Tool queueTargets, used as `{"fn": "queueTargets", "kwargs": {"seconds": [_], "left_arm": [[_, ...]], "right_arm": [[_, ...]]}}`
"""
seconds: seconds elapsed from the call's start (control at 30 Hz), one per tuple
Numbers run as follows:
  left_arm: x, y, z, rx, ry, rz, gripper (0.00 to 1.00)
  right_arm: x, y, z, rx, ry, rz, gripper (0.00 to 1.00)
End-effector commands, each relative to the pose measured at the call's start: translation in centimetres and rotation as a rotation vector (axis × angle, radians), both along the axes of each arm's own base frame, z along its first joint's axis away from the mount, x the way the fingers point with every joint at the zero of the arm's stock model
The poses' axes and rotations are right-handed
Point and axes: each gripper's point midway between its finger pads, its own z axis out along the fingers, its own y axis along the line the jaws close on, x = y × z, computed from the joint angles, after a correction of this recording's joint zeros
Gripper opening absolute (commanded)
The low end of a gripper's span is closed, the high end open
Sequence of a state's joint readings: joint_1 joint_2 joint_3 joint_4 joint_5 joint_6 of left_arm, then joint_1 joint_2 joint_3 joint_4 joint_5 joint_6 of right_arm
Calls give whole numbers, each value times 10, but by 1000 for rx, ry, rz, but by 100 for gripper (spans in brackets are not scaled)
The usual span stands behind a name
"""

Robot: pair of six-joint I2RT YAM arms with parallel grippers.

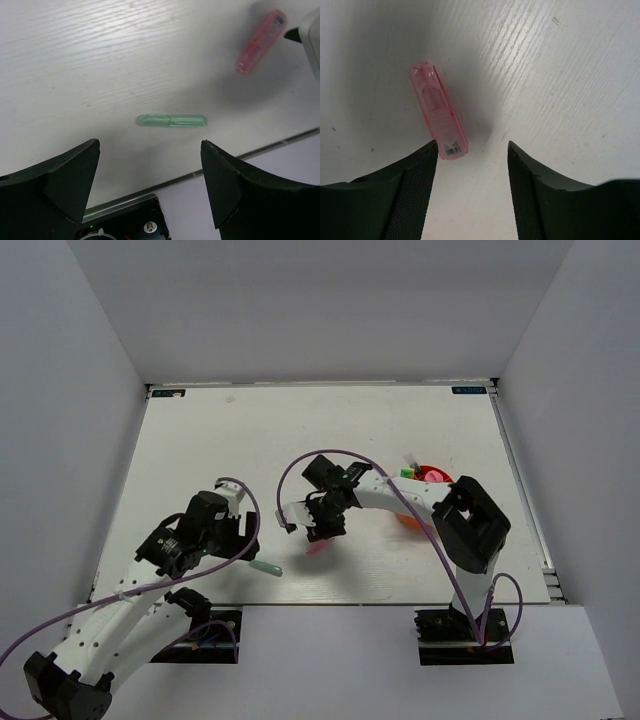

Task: Sort the stationery into containers
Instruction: Pick up the stationery from the center of the board.

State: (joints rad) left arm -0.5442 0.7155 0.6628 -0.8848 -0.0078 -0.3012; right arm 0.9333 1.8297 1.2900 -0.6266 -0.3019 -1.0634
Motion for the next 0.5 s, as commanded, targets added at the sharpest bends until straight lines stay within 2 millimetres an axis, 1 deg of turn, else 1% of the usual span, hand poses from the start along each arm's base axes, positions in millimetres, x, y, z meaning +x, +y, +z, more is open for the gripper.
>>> {"fn": "queueTargets", "kwargs": {"seconds": [0.0, 0.03, 0.13, 0.2, 0.3, 0.37, 0.47], "left_arm": [[15, 26, 5, 46, -72, 157, 93], [17, 38, 3, 74, -74, 217, 93], [20, 59, 6, 100, -86, 344, 93], [22, 69, 8, 100, -98, 409, 93], [25, 73, 11, 76, -109, 449, 93], [26, 76, 12, 68, -116, 468, 93], [26, 79, 13, 67, -125, 484, 94]], "right_arm": [[1, 9, 2, 0, 7, 10, 61], [0, 9, 0, -2, 10, 18, 61], [-8, 6, -2, -16, 37, 41, 59], [-12, 3, -5, -27, 52, 47, 59], [-13, 0, -11, -40, 46, 43, 59], [-6, -1, -16, -48, 17, 28, 59], [-1, -2, -29, -74, -5, 20, 59]]}}
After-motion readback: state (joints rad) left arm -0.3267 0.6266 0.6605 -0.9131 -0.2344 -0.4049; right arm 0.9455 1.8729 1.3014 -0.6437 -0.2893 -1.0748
